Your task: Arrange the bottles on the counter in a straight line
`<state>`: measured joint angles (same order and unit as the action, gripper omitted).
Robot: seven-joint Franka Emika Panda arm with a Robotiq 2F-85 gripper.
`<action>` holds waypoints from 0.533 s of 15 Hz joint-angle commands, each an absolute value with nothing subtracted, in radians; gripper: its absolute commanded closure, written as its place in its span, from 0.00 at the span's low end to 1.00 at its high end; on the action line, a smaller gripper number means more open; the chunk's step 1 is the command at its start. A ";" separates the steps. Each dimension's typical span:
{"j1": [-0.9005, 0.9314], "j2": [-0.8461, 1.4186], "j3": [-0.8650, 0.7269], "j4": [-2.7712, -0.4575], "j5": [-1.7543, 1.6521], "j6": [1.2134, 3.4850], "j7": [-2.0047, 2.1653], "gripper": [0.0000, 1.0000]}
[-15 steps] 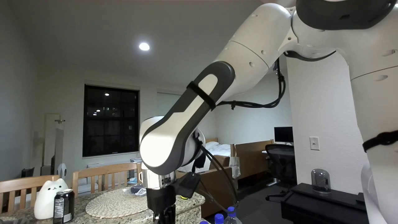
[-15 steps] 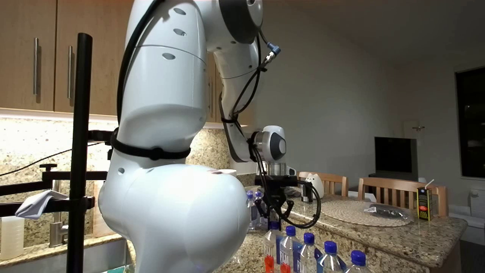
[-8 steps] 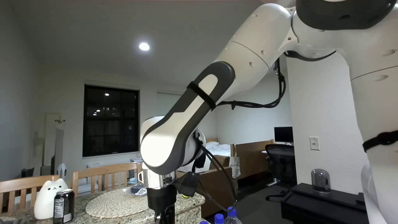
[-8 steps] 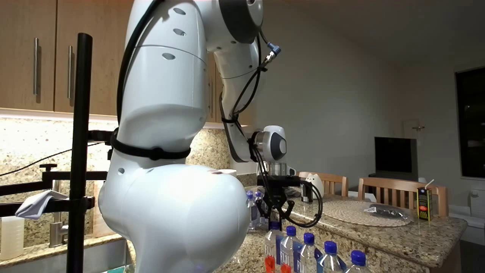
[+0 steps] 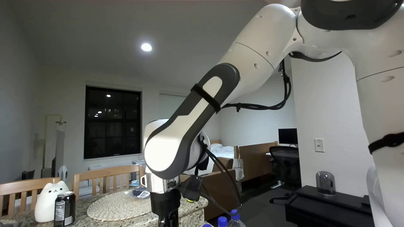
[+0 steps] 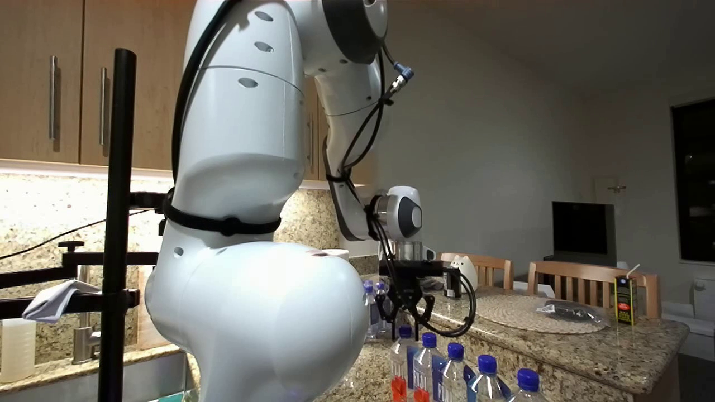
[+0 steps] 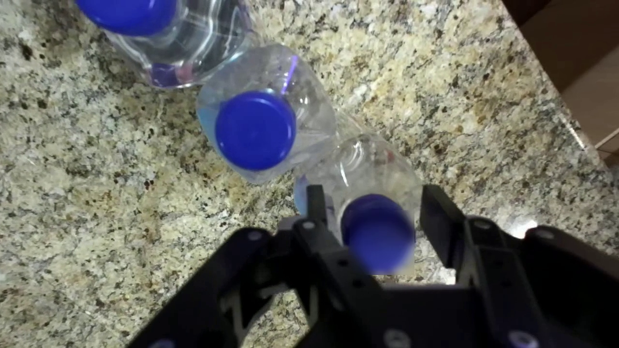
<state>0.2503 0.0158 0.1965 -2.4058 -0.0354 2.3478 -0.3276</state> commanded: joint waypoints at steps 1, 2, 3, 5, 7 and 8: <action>0.233 -0.021 0.202 -2.457 -0.022 2.384 -0.373 0.15; 0.233 -0.022 0.202 -2.459 -0.022 2.386 -0.373 0.09; 0.233 -0.023 0.202 -2.460 -0.021 2.387 -0.374 0.02; 0.233 -0.025 0.202 -2.459 -0.025 2.388 -0.370 0.00; 0.233 -0.026 0.201 -2.453 -0.027 2.388 -0.366 0.00; 0.232 -0.029 0.201 -2.449 -0.027 2.388 -0.365 0.00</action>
<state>0.2503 0.0132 0.1954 -2.4201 -0.0354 2.3639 -0.3276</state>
